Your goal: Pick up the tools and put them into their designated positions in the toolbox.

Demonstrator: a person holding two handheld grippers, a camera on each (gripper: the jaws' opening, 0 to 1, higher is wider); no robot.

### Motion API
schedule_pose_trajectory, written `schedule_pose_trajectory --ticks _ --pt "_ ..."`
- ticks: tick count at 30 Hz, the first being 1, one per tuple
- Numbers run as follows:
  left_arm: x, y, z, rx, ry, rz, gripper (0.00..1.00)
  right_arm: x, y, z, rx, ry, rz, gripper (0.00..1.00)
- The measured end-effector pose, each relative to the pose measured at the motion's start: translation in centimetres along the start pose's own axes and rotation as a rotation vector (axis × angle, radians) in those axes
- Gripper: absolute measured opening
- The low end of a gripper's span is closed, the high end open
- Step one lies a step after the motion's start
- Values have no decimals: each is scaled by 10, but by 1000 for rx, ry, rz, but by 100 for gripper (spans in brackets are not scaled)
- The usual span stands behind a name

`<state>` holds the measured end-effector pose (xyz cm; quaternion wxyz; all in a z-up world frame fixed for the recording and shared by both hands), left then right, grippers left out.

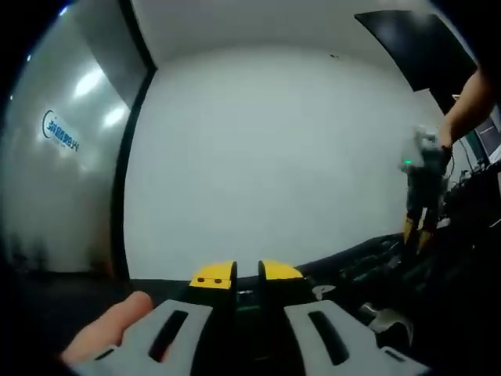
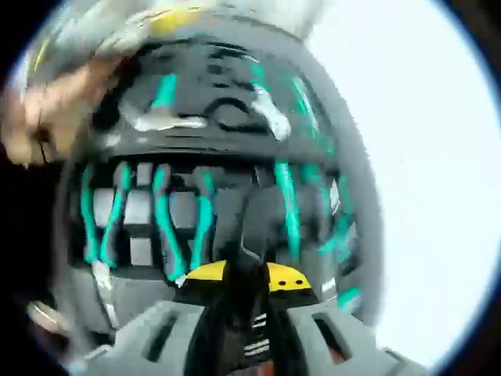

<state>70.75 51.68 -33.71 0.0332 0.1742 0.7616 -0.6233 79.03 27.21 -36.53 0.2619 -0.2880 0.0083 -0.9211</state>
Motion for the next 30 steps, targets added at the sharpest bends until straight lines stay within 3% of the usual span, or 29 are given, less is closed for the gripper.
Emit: schedule_pose_trajectory --ticks 1,2,3,4,5,6,7,8,10,11,12,14,16,17,18,19,20,21,22,23,24,25,26,27,28,29,30 --pt "0 0 0 2 -1 1 14 9 -4 -10 76 0 33 6" --pt "0 0 -1 2 -3 2 14 15 -7 -20 214 38 61 0" --pt "0 -1 -1 4 -3 4 13 13 1 -17 294 66 70 0" --pt "0 0 -1 6 -3 4 13 16 3 -34 451 -11 140 0" --pt "0 0 -2 8 -5 4 13 23 5 -41 473 -44 121 0" --pt "0 0 -2 10 -6 5 13 24 12 -42 324 -51 67 1" --pt "0 0 -3 13 -7 8 13 22 11 -36 205 -41 71 4" --pt "0 0 -4 17 -8 9 13 24 13 -31 22 -87 45 6" --pt "1 -1 -5 24 -13 13 13 25 17 -9 -222 -81 8 10" --pt "1 -1 -6 27 -14 14 13 24 19 8 -393 -82 14 10" --pt "0 -1 -6 30 -15 14 13 22 21 11 -514 -128 0 10" --pt "-1 2 -8 33 -15 6 12 9 37 14 -777 -212 -110 14" --pt "0 2 -8 30 -14 -2 11 -3 48 9 -907 -277 -131 13" --pt "0 3 -7 32 -13 -7 10 -6 57 -3 -954 -353 -179 13" --pt "0 3 -6 31 -12 -11 10 -8 58 -9 -949 -389 -177 11" --pt "1 3 -6 30 -12 -11 10 -5 49 -3 -950 -407 -38 11" --pt "1 2 -4 27 -4 -8 10 -8 53 -3 -969 -382 -87 11" --pt "0 2 -3 26 4 -7 10 -10 55 -1 -926 -374 -75 6" --pt "-1 3 -1 29 19 -13 10 -12 46 -3 -890 -361 -28 0" --pt "-1 3 1 29 26 -14 10 -15 41 -5 -862 -371 -12 2" --pt "-2 4 4 19 31 -21 10 -12 41 -5 -908 -375 -77 9" --pt "-3 5 5 8 31 -31 10 -9 31 -9 -969 -452 -110 19" --pt "-4 7 7 6 35 -40 10 -7 21 -10 -1003 -497 -94 35" --pt "-4 7 8 3 37 -44 10 -11 18 -9 -983 -490 -108 42" --pt "-4 8 8 -3 38 -48 10 -16 25 -6 -900 -423 -127 34" --pt "-4 8 8 -7 38 -50 9 -19 33 0 -793 -353 -133 7" --pt "-4 8 9 -10 39 -52 9 -25 36 5 -698 -299 -111 0"
Point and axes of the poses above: the point that each gripper's makers call its tool centre point, and the gripper's own axes: x roughly backward along the fingers, z roughly to its right, y roughly out of its underside, the point moved 4 cm from there along x, roughly backward along the fingers, and after that the axes turned 13 degrees about y, right-handed, at the moved point
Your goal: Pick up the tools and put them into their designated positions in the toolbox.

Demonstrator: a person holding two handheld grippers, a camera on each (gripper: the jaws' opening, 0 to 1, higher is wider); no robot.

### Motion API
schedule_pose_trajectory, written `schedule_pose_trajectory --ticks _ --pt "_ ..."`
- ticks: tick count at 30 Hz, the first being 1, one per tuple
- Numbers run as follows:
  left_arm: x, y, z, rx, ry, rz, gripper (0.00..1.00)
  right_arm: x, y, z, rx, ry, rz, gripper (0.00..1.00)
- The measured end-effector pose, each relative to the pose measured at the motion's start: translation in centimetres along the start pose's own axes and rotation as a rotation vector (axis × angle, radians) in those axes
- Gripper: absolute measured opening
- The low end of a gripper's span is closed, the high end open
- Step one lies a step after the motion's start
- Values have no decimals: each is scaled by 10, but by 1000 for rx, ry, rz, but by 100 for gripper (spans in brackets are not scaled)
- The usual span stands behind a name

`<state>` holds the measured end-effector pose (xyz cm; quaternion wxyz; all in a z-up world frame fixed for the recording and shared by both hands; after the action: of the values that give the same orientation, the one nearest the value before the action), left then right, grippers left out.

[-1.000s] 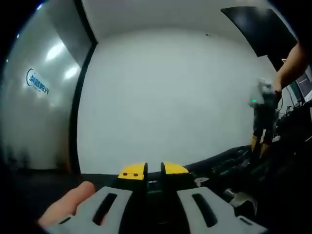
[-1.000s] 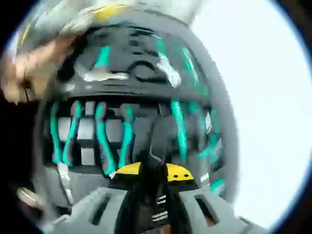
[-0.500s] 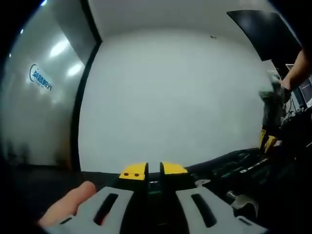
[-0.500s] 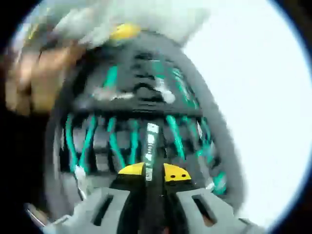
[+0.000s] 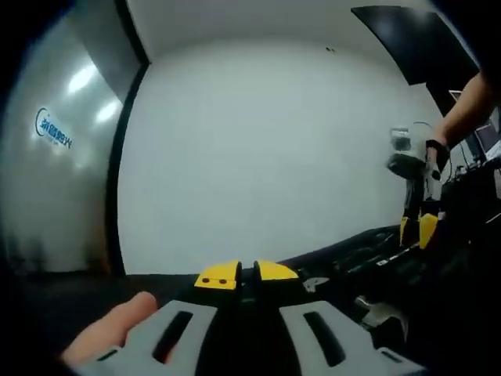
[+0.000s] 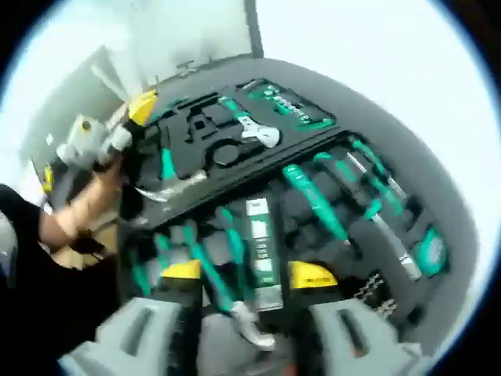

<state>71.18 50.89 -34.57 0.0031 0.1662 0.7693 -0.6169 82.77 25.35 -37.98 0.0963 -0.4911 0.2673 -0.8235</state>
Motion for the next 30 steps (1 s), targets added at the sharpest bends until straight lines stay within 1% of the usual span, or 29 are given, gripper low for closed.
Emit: schedule_pose_trajectory --ticks 1,2,3,4,5,6,7,8,9,11,12,13,14,15,16,17,18,19,20,21,22,23,24,25,26,28,29,30 --pt "0 0 0 -3 -1 -2 9 2 -1 -4 29 -17 25 3" --pt "0 1 0 -6 -3 -8 9 7 -4 -14 -33 -95 26 10" --pt "0 1 0 -6 -2 -9 9 7 -4 -17 -144 -117 -34 17" --pt "0 1 1 -6 -1 -11 9 9 -5 -22 -187 -146 -44 24" --pt "0 2 1 -8 -2 -15 9 9 -4 -26 -151 -168 -40 28" --pt "-1 3 0 -16 -9 -25 8 9 -3 -28 -116 -164 -42 28" --pt "-2 6 0 -19 -13 -47 7 8 -3 -30 -107 -162 -37 26" --pt "-2 7 0 -13 -12 -51 7 1 -5 -21 -92 -162 -45 17" --pt "-1 6 0 -11 -11 -44 7 -4 -6 -16 -29 -159 -43 13" --pt "-1 3 -1 -9 -13 -31 7 -2 -10 -16 -27 -168 -46 12" --pt "0 3 -2 -5 -14 -31 7 -2 -12 -17 25 -190 -42 12" --pt "0 3 -3 -1 -19 -32 7 -1 -12 -18 68 -182 -34 12" --pt "0 3 -4 1 -20 -32 7 -2 -15 -19 130 -189 -11 12" --pt "-1 3 -4 4 -22 -30 7 -6 -19 -19 275 -207 25 12" --pt "-1 3 -5 5 -24 -29 7 -7 -20 -18 322 -203 28 13" --pt "-1 6 -8 -2 -47 -48 7 -14 -22 -12 427 -163 9 13" --pt "-1 10 -10 -16 -63 -80 7 -17 -23 -13 441 -171 2 12" --pt "-3 12 -8 -7 -50 -93 7 -20 -24 -18 435 -205 -11 8" --pt "-3 11 -6 3 -39 -84 7 -19 -29 -21 401 -208 -9 7" --pt "-2 5 -1 8 -13 -48 7 -21 -34 -22 398 -186 25 6" --pt "-3 2 1 4 2 -28 7 -20 -37 -24 390 -179 35 6" --pt "-2 1 4 -3 9 -25 7 -21 -36 -27 373 -201 58 7" --pt "-2 1 7 -5 12 -26 7 -20 -37 -28 352 -203 70 8" --pt "-4 1 11 -23 25 -38 7 -17 -34 -26 319 -192 65 13" --pt "-5 3 14 -29 34 -50 7 -13 -33 -24 291 -201 69 14" --pt "-7 3 21 -40 52 -59 7 -5 -33 -9 166 -178 99 13" --pt "-8 2 23 -44 56 -60 7 -2 -32 0 123 -152 109 10" --pt "-11 -3 30 -51 78 -60 6 0 -33 15 58 -87 119 3"
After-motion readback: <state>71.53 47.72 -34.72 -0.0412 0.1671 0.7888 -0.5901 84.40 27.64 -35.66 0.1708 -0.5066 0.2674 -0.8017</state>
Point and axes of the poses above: the point that each gripper's makers call its tool centre point, and the gripper's own axes: x roughly backward along the fingers, z roughly to its right, y roughly out of its underside, the point moved 4 cm from there along x, roughly backward along the fingers, and after that the axes turned 13 degrees about y, right-handed, at the moved point
